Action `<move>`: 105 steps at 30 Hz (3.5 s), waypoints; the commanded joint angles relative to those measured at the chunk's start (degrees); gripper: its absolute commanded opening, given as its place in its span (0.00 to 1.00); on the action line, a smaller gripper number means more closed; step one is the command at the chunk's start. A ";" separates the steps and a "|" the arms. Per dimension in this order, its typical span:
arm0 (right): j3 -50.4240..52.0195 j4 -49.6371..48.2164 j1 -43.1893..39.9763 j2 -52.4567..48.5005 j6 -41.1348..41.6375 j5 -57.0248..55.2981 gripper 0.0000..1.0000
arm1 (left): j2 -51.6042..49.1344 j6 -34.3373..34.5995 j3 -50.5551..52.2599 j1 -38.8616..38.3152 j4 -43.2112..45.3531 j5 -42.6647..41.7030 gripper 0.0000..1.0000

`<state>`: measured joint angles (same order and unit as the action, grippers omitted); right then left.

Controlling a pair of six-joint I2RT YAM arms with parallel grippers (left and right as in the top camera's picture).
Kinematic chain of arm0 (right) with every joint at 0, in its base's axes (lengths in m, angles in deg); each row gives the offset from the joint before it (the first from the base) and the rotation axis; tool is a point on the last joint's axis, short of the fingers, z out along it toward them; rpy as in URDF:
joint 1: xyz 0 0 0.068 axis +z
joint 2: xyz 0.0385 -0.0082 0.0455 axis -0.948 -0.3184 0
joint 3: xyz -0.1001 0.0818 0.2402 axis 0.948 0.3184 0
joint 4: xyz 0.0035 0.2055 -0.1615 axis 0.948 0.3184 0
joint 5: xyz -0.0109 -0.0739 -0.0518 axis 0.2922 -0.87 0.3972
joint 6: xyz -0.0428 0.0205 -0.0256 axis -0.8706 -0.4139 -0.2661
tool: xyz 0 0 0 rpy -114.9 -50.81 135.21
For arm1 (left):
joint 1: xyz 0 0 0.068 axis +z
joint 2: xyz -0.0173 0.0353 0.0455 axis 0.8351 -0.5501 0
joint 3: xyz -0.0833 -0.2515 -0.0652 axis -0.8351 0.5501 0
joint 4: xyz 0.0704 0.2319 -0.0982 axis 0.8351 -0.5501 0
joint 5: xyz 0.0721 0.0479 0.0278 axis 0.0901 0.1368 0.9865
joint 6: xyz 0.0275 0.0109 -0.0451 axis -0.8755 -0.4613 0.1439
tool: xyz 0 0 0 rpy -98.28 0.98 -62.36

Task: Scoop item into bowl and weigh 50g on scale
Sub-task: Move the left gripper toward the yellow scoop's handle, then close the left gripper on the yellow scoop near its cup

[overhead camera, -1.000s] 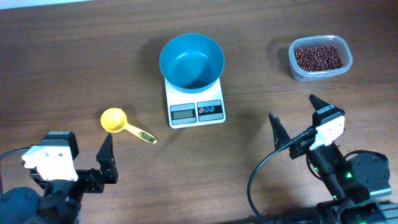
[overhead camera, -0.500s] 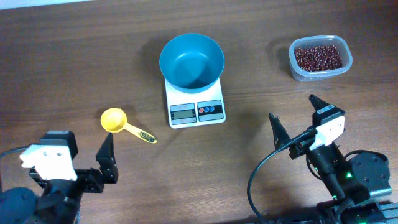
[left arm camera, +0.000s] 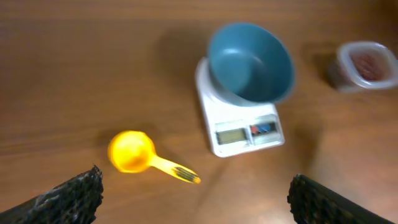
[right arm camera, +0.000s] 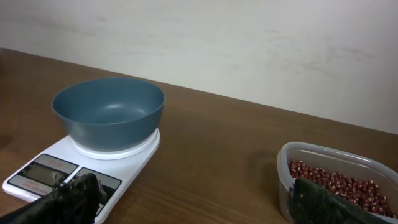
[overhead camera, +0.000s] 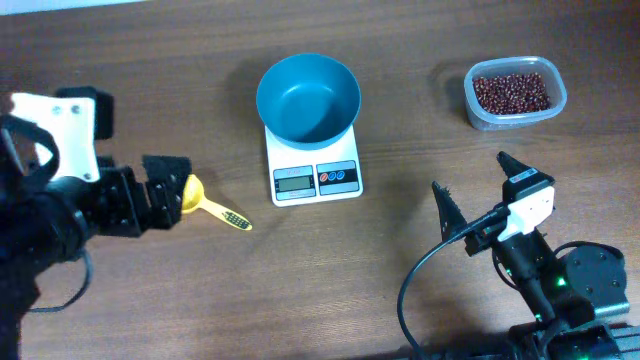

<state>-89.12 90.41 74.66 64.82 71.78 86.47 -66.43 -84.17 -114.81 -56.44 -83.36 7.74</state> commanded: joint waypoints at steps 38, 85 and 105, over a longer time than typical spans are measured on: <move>0.37 0.17 0.48 0.33 0.09 0.09 0.99 | -2.12 21.51 -1.07 0.26 -8.07 1.73 0.99; 0.37 0.17 0.48 0.33 0.09 0.09 0.99 | -20.24 51.15 1.33 0.26 -11.34 20.70 0.86; 0.37 0.17 0.48 0.33 0.09 0.09 0.99 | -23.19 51.30 10.56 0.26 -5.51 24.48 0.85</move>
<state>-89.12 90.41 74.66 64.82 71.82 86.47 -89.20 -33.79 -104.78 -56.44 -89.28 30.71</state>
